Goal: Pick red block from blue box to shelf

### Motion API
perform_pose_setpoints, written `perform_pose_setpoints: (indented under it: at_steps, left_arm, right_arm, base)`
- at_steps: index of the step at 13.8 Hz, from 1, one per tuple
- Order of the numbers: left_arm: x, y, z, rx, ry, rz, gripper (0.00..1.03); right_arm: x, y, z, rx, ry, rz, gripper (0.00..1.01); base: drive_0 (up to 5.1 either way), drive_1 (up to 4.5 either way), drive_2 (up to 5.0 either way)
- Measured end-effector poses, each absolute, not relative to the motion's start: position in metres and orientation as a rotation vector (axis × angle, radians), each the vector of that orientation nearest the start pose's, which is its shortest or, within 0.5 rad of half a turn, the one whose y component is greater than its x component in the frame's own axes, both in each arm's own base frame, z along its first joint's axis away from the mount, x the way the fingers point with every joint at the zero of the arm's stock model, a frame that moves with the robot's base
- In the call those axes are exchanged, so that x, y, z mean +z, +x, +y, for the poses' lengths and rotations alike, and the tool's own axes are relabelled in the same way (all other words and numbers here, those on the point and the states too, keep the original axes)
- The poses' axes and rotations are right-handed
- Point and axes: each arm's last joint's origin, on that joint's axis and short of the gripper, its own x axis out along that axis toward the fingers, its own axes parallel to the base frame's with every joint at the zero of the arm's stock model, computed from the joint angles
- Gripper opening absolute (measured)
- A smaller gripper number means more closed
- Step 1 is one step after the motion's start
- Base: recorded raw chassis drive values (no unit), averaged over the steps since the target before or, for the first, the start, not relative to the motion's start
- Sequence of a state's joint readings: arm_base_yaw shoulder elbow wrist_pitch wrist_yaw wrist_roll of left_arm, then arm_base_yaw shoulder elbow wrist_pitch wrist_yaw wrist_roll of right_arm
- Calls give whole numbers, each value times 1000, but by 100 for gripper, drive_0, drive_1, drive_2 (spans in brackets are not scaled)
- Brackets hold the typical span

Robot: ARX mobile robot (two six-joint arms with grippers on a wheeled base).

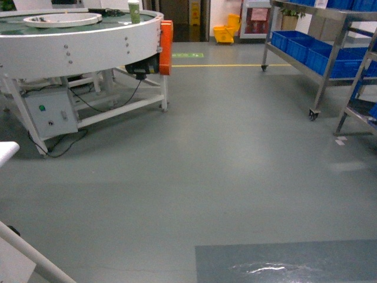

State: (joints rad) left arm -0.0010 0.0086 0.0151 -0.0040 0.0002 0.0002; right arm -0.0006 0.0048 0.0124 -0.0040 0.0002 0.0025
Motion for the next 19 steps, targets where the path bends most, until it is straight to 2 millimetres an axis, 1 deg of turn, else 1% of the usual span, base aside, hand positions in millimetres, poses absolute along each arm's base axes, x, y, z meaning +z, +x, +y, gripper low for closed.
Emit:
perform_pose_setpoints:
  at_steps: [3, 19]
  left_arm:
    - [168, 97, 0, 0, 0, -4, 98]
    - [168, 97, 0, 0, 0, -3, 98]
  right_arm:
    - [167, 97, 0, 0, 3, -6, 29]
    - [167, 97, 0, 0, 2, -3, 29]
  base:
    - [-139, -139, -139]
    - [-8, 399, -415]
